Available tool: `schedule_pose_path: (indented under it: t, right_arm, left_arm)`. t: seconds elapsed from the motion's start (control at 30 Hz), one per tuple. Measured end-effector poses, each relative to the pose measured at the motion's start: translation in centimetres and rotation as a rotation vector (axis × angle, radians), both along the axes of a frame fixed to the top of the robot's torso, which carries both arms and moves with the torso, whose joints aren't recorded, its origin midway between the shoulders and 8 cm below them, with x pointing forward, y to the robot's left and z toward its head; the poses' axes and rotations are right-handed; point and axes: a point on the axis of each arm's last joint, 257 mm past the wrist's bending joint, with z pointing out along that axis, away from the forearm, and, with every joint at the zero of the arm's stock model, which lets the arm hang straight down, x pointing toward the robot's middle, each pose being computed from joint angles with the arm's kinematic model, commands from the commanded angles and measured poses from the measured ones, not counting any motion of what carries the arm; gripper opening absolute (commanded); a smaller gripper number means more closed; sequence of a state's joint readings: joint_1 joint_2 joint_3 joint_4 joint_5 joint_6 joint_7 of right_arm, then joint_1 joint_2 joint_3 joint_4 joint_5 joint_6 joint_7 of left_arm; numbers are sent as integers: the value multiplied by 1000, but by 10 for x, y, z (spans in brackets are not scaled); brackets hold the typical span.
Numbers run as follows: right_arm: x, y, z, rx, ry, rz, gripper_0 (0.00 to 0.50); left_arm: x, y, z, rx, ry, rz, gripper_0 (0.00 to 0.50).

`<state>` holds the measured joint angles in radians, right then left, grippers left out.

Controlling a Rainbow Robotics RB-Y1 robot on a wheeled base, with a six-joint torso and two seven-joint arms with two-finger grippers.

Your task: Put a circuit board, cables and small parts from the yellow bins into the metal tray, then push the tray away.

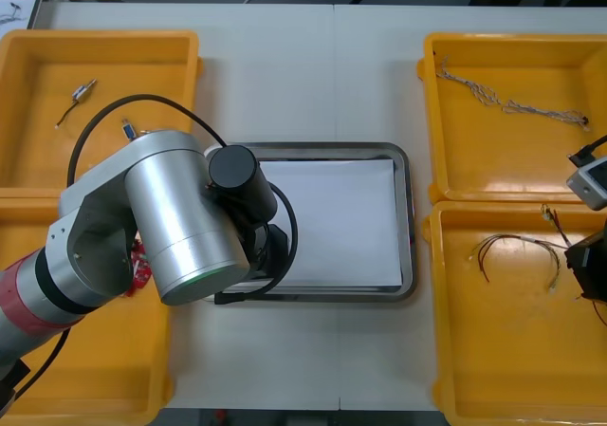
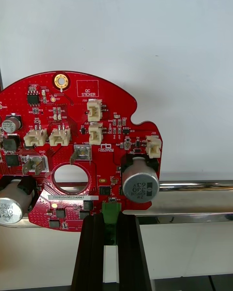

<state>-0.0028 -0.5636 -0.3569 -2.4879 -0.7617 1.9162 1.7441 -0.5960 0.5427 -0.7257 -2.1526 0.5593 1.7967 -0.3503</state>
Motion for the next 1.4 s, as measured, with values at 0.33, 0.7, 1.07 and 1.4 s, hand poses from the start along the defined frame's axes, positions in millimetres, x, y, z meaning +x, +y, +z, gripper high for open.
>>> schedule_pose_path:
  t: [0.33,0.7,1.07,1.4]
  right_arm:
    - [0,40,1,84,8,-17,0]
    - [-1,47,2,140,30,-77,0]
    - [-3,46,1,127,36,-69,0]
    - [-3,46,1,127,37,-68,0]
  left_arm:
    - [-1,-5,-9,13,-1,-41,0]
    - [16,2,-22,23,-9,-14,0]
    - [18,4,-31,36,-5,-12,0]
    - [22,3,-42,37,-16,-12,0]
